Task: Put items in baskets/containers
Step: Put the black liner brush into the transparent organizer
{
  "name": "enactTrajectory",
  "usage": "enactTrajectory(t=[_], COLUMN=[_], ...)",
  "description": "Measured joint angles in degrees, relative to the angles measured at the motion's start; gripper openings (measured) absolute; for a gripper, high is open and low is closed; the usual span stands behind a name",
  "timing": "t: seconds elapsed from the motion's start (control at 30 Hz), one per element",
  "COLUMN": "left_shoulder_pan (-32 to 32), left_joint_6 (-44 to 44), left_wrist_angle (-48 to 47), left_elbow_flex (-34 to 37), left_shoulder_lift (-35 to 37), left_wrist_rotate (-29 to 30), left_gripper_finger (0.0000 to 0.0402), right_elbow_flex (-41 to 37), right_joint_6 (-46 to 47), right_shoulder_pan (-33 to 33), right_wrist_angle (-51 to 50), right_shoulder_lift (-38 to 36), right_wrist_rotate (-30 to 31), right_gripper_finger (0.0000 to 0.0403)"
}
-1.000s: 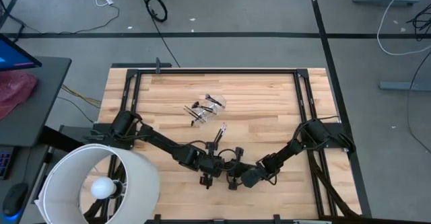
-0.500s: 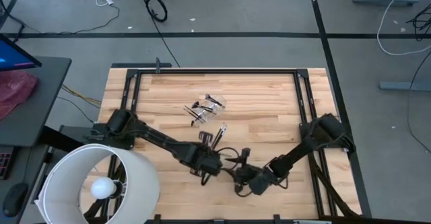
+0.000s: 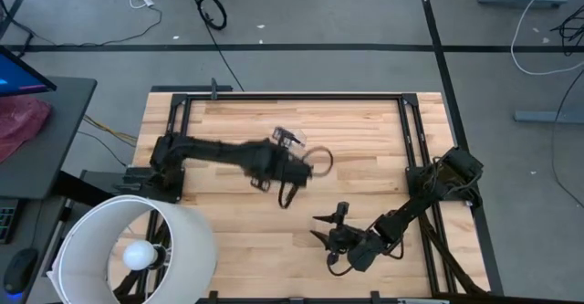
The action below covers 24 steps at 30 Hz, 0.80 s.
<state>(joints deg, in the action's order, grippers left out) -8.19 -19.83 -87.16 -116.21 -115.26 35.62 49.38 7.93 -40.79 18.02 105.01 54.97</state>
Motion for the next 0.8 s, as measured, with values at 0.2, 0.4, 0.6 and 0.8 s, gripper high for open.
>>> enactTrajectory(t=[0.2, 0.4, 0.6, 0.8], left_shoulder_pan=[7.2, 8.4, 8.4, 7.1], left_joint_6=[-4.1, -9.0, -10.0, -10.7], left_wrist_angle=[-1.2, -0.5, 2.8, 2.0], left_elbow_flex=[7.4, 14.3, 17.7, 16.4], left_shoulder_lift=[-0.1, -0.1, -0.2, -0.2], left_wrist_rotate=[0.0, 1.3, 3.8, 9.3], left_gripper_finger=[0.0014, 0.0012, 0.0019, 0.0011], right_elbow_flex=[0.0, 0.0, 0.0, 0.0], right_joint_6=[2.8, 3.8, 3.9, 4.9], right_shoulder_pan=[0.1, 0.3, 0.7, 0.7], right_wrist_angle=[-4.2, -5.8, -5.8, -5.8], right_shoulder_lift=[0.0, 0.0, 0.0, 0.0], right_wrist_rotate=[-0.1, -0.1, -0.2, -0.6], right_gripper_finger=[0.0196, 0.0192, 0.0192, 0.0192])
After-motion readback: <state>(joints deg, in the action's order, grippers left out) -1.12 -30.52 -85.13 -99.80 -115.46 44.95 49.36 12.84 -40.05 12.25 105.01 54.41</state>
